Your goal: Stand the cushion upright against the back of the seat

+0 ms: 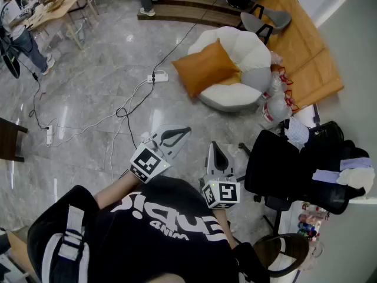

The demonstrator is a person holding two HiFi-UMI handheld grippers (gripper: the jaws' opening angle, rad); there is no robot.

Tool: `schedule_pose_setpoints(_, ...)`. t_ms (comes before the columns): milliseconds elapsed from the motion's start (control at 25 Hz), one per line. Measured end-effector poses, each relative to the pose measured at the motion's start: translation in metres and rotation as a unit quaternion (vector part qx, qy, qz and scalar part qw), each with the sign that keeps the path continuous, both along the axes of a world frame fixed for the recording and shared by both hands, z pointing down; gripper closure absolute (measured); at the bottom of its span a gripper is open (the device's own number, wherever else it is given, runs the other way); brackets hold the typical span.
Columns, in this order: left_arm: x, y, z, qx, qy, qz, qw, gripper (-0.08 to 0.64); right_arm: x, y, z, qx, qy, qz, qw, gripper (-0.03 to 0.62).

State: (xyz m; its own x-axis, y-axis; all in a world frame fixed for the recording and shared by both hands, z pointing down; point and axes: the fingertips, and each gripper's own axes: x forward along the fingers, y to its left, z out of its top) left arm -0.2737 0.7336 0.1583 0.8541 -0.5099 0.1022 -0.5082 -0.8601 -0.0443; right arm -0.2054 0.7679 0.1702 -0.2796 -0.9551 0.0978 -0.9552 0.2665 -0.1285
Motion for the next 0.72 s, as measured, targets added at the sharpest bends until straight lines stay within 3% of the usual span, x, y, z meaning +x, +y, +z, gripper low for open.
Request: schedule_pose_setpoints(720,-0.01,-0.01,0.002,-0.011,0.002,-0.001,0.9999,0.552,-0.008,-0.012,-0.001,0.002,-0.015,0.007,1.0,0.572)
